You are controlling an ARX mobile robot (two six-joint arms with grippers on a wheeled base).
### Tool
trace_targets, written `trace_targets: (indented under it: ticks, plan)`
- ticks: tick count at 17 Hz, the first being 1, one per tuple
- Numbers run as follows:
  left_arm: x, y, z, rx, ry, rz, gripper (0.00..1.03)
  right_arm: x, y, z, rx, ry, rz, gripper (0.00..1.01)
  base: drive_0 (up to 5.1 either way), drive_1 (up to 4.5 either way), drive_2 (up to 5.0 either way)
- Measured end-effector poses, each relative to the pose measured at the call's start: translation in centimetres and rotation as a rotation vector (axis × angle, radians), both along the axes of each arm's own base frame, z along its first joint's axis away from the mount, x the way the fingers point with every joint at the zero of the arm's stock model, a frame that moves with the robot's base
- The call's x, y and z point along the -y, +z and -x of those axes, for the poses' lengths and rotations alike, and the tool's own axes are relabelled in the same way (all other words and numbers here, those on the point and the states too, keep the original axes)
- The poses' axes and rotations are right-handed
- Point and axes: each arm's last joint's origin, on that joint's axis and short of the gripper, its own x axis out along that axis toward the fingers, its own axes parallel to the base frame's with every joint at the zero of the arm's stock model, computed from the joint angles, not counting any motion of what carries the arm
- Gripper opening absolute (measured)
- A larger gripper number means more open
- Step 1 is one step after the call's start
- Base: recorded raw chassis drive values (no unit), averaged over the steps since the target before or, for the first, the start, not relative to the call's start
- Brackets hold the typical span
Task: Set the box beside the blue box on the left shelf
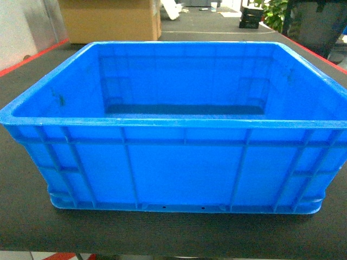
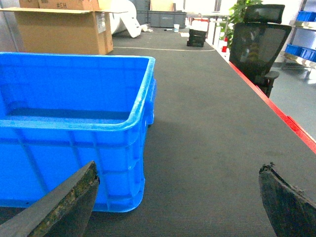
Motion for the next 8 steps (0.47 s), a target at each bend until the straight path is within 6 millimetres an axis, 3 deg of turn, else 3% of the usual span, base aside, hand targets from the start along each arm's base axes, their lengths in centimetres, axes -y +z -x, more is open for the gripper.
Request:
trace_targets:
  ticks: [8]
  plan:
    - [0.00,0.00,0.00,0.000,0.000,0.000,0.98,0.00,0.00,0.00,0.000,0.000,0.000,0.98,0.0,0.00,0.0]
